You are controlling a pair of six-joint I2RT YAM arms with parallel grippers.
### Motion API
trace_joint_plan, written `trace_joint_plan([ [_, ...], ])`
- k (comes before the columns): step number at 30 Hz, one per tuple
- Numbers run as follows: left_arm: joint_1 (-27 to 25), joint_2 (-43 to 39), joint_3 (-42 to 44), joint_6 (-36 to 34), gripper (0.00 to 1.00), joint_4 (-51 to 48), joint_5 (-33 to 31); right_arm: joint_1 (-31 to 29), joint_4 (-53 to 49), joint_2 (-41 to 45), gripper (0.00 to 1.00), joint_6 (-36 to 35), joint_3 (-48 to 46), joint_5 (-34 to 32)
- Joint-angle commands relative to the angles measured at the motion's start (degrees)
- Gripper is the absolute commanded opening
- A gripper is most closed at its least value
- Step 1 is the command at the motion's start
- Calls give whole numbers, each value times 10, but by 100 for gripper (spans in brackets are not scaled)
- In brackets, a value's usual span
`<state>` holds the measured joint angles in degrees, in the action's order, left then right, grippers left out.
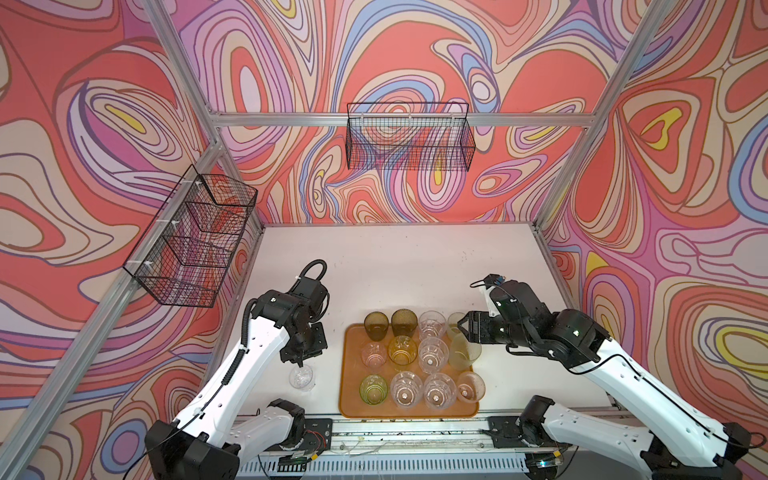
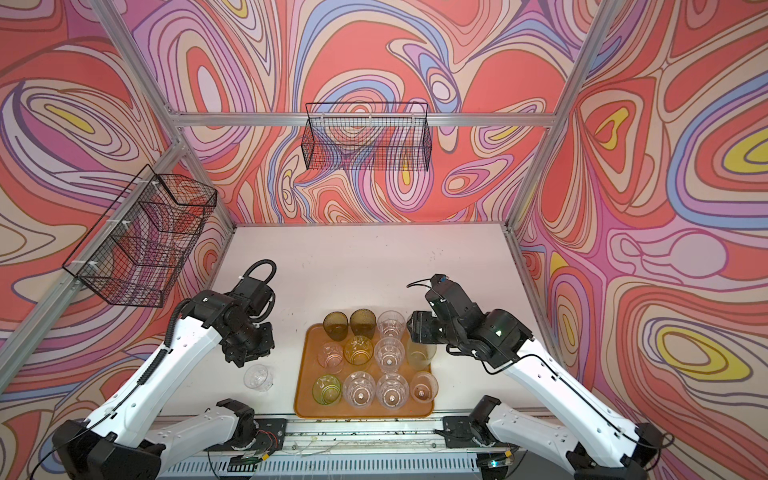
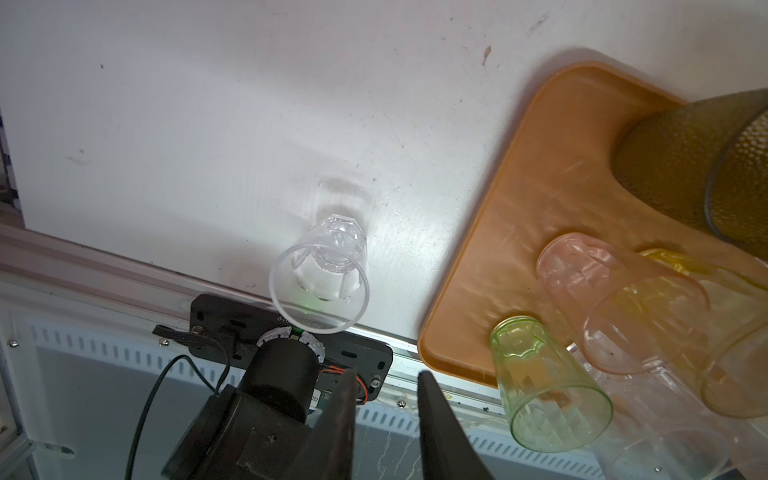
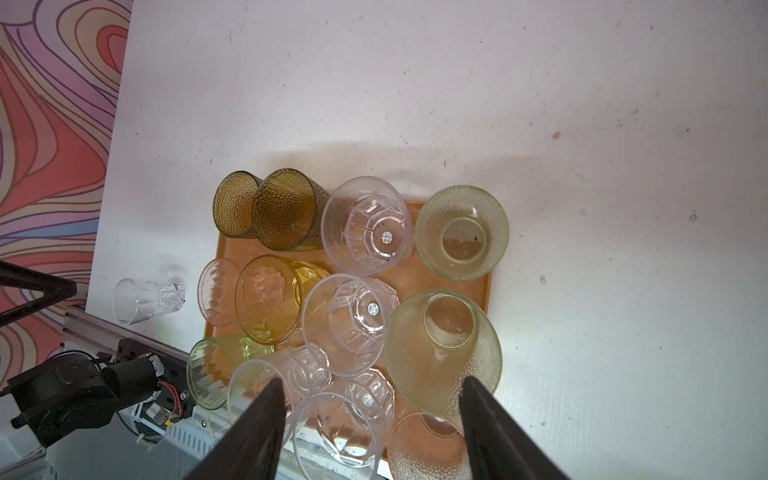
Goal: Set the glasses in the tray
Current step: 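Open the left gripper and move it over the clear glass beside the tray, then lower the left gripper onto the clear glass rim and close it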
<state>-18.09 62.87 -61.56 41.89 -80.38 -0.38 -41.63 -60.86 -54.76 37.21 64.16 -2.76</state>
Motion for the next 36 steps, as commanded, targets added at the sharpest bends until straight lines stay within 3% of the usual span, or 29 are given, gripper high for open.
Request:
trace_joint_plan([
  [1, 36, -16, 12, 17, 30, -44, -11, 3, 3, 13, 68, -3, -8, -10],
  [16, 187, -26, 87, -19, 32, -26, 47, 3, 7, 13, 68, -17, -12, -5],
  [36, 248, -1, 120, 4, 33, -35, 66, 4, 26, 0, 70, -40, -24, -13],
])
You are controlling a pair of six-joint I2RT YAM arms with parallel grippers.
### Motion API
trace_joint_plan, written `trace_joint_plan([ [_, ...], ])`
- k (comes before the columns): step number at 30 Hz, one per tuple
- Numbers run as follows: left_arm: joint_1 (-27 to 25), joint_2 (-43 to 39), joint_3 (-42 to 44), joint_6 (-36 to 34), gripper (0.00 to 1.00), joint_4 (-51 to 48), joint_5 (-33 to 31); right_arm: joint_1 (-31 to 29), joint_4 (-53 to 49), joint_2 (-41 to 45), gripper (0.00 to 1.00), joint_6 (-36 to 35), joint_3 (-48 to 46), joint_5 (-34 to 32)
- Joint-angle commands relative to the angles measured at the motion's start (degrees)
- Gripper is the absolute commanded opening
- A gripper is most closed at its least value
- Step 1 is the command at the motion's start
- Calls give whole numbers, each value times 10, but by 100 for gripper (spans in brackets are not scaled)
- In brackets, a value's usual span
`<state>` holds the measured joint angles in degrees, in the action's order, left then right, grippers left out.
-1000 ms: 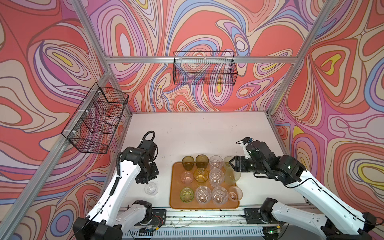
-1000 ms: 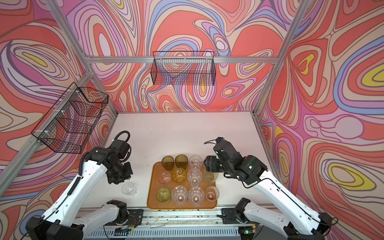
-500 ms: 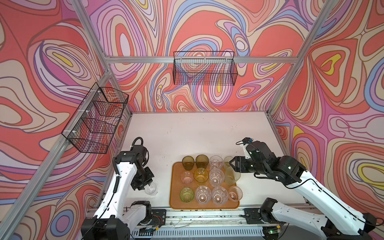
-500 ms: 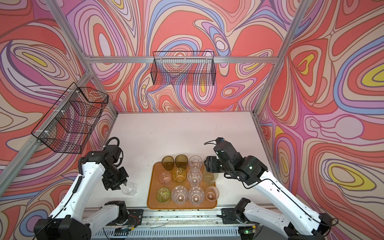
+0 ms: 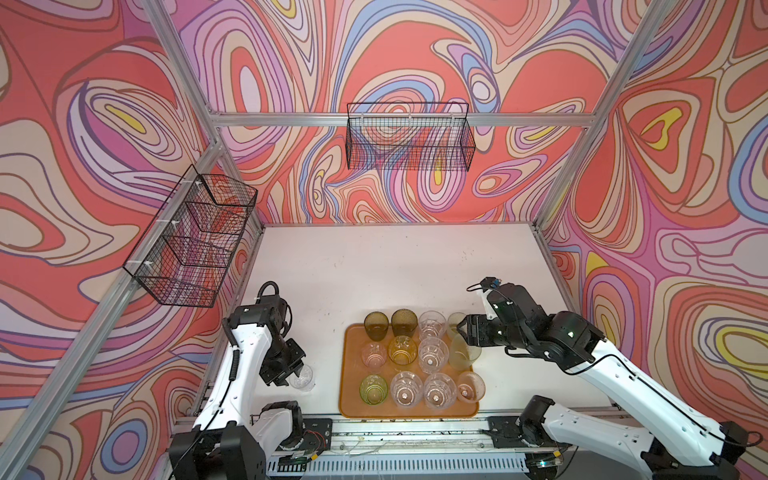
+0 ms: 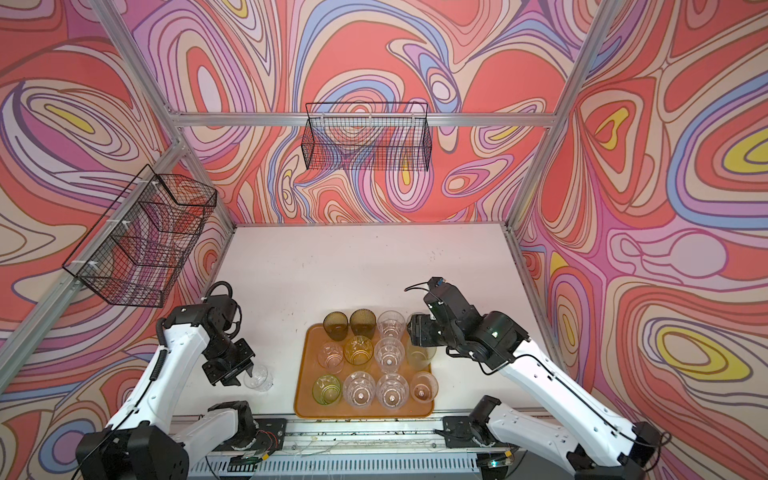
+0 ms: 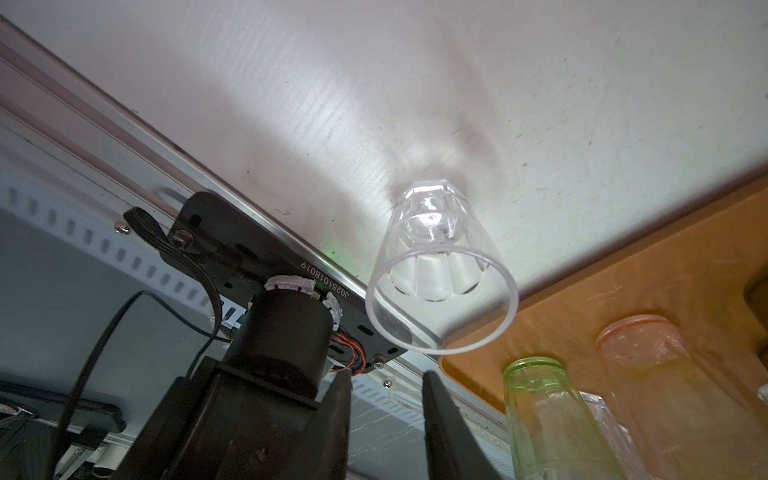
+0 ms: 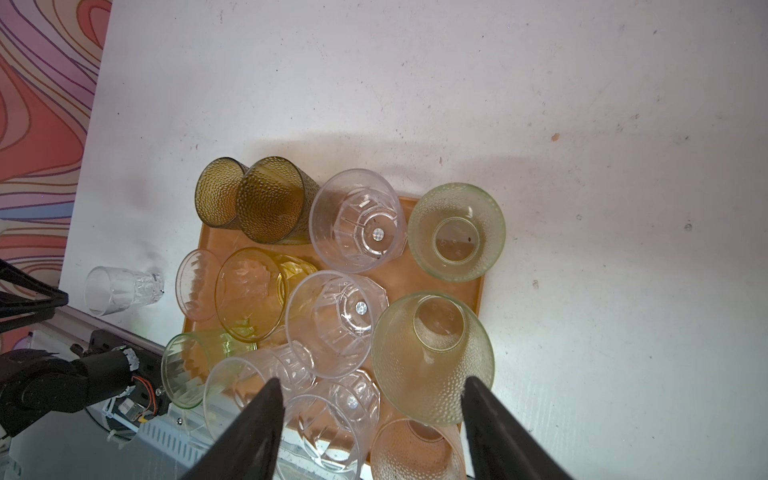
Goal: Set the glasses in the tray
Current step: 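Lower the left gripper onto the clear glass rim and close it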
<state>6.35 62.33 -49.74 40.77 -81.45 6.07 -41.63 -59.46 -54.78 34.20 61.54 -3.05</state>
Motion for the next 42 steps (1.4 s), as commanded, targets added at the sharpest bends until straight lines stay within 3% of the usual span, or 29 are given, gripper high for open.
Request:
trace_joint_plan([
  [1, 4, 6, 5, 21, 33, -21, 6, 4, 14, 0, 71, -11, 2, -12],
  [42, 5, 83, 71, 102, 29, 85, 30, 108, 55, -32, 72, -77, 5, 76],
])
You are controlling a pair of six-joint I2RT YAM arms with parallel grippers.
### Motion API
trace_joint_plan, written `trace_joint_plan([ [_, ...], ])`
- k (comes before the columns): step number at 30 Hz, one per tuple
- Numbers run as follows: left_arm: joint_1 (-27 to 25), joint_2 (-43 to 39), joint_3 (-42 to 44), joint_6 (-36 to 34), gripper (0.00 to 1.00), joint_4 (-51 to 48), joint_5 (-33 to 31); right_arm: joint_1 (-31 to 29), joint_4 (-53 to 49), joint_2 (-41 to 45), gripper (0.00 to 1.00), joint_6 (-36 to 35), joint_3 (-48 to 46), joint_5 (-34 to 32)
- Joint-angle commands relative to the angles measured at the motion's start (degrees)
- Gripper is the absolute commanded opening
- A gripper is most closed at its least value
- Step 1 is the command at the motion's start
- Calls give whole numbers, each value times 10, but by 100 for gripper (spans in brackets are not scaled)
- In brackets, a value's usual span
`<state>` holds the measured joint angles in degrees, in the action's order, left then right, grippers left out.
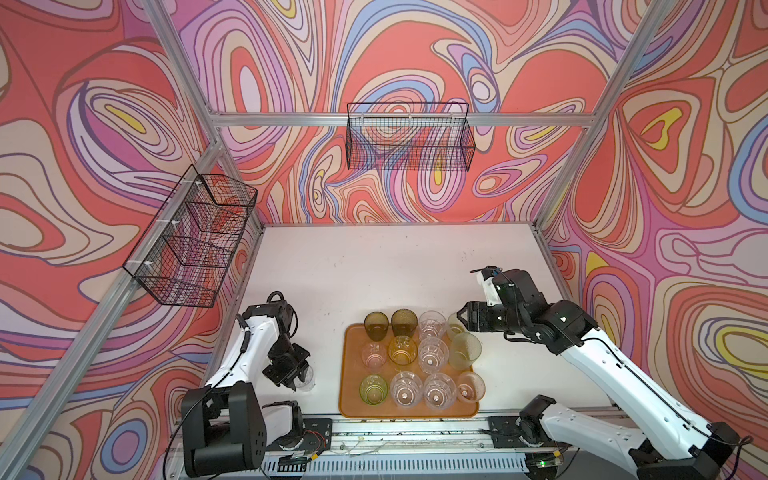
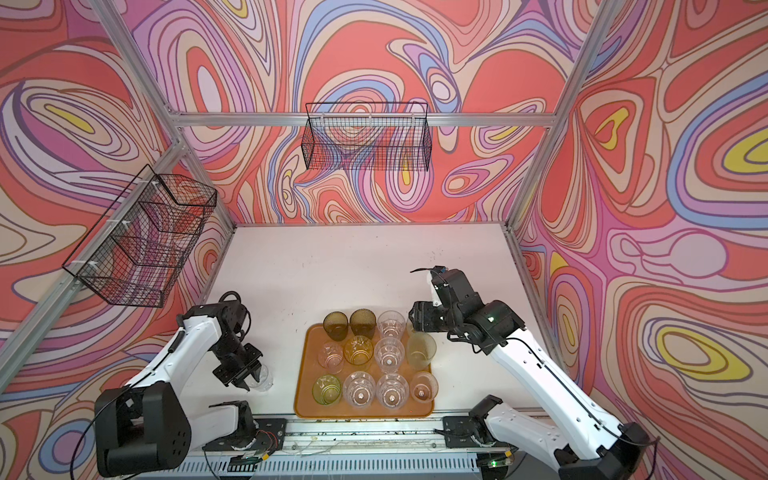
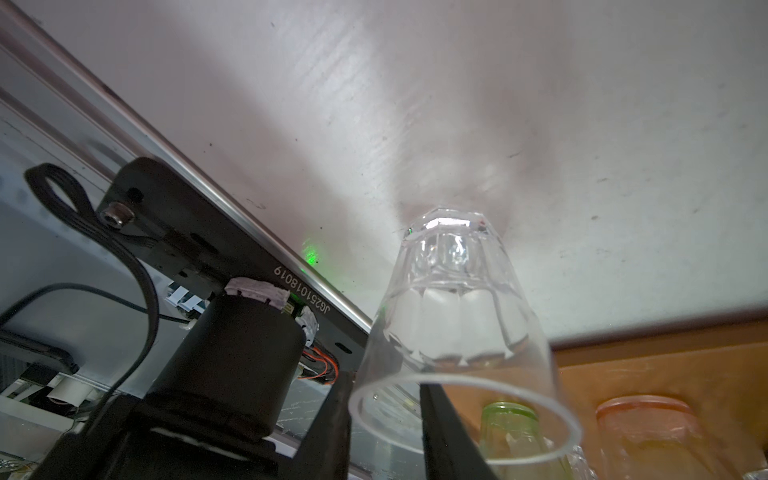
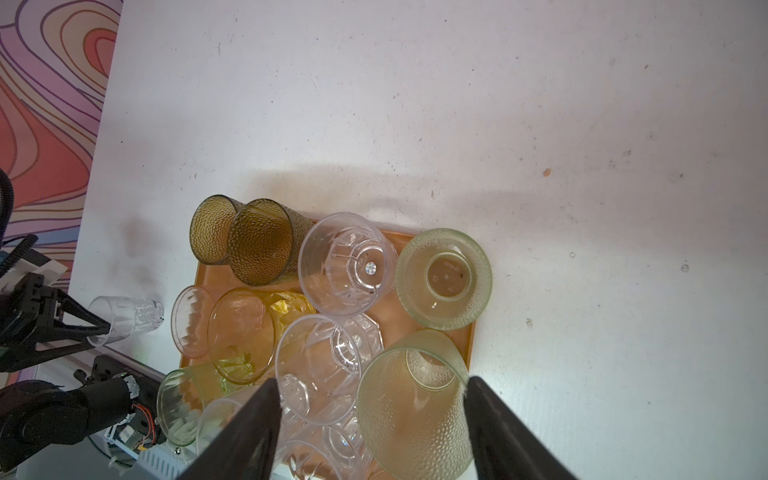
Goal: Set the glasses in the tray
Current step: 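Lower the left gripper onto the clear glass rim and close it, then lift the clear glass with the left gripper and carry it over the tray corner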
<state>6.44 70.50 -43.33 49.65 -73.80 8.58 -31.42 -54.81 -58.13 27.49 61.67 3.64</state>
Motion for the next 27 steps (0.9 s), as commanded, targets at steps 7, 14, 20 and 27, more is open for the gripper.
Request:
trace_joint_plan([
  [7, 4, 4, 4, 14, 27, 16, 4, 11, 9, 4, 72, -10, 3, 14],
  [14, 4, 9, 2, 11, 19, 25, 8, 12, 6, 6, 72, -13, 7, 14],
  [20, 4, 11, -3, 2, 13, 28, 12, 13, 0, 6, 72, -12, 11, 13],
  [27, 4, 8, -25, -26, 5, 12, 7, 13, -7, 15, 71, -6, 17, 10],
])
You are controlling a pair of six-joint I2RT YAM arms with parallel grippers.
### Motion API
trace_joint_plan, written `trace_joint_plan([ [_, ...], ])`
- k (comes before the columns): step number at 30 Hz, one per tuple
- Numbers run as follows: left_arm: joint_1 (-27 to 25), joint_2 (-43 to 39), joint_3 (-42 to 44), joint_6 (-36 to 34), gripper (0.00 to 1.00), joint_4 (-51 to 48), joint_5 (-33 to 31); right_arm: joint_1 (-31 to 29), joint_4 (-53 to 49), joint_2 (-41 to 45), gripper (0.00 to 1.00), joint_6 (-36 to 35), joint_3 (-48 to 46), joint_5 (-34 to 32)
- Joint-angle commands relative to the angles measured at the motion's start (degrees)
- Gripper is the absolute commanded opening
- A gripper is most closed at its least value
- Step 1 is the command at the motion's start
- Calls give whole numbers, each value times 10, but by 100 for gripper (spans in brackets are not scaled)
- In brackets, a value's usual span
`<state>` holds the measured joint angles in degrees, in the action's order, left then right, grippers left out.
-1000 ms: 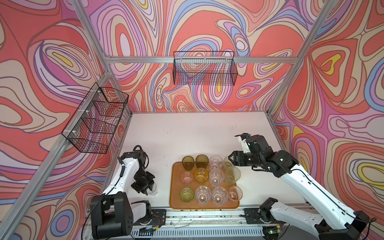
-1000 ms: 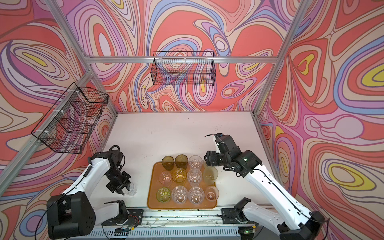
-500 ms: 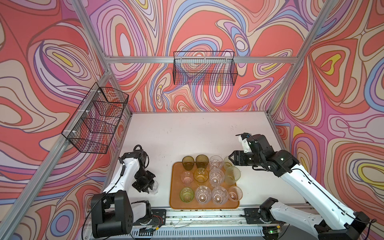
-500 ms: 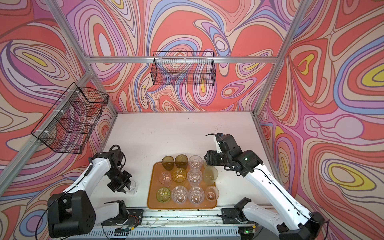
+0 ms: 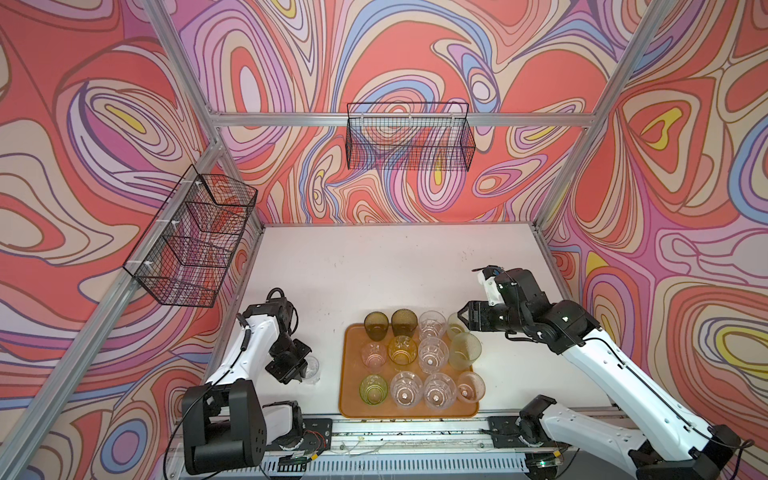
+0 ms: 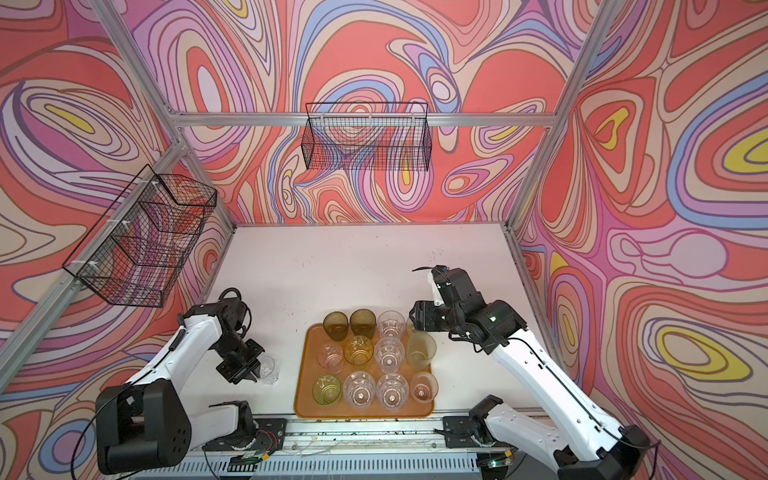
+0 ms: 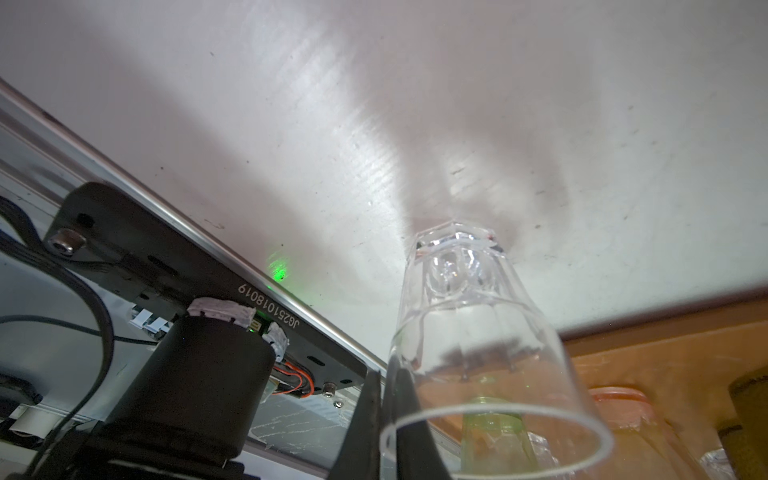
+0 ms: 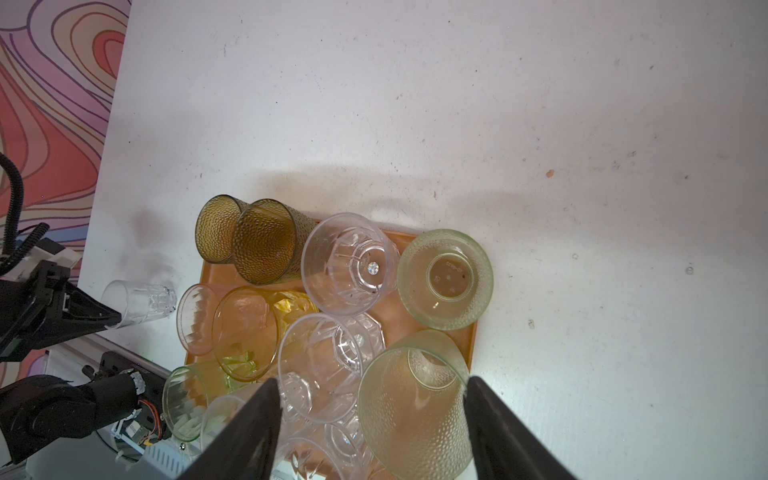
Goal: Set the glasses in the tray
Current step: 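Lift the clear glass with the left gripper and carry it over the tray corner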
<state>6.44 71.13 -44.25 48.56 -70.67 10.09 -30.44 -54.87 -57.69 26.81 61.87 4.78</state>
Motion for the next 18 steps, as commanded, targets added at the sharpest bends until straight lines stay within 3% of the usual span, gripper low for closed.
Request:
trace_joint_plan([
  [1, 4, 1, -20, -22, 4, -23, -10, 3, -8, 13, 72, 1, 16, -1],
  [5, 4, -14, -47, -56, 0, -36, -21, 3, -15, 26, 71, -6, 20, -8],
  [18, 4, -23, -115, -156, 0, -70, -18, 3, -58, 46, 71, -7, 34, -35],
])
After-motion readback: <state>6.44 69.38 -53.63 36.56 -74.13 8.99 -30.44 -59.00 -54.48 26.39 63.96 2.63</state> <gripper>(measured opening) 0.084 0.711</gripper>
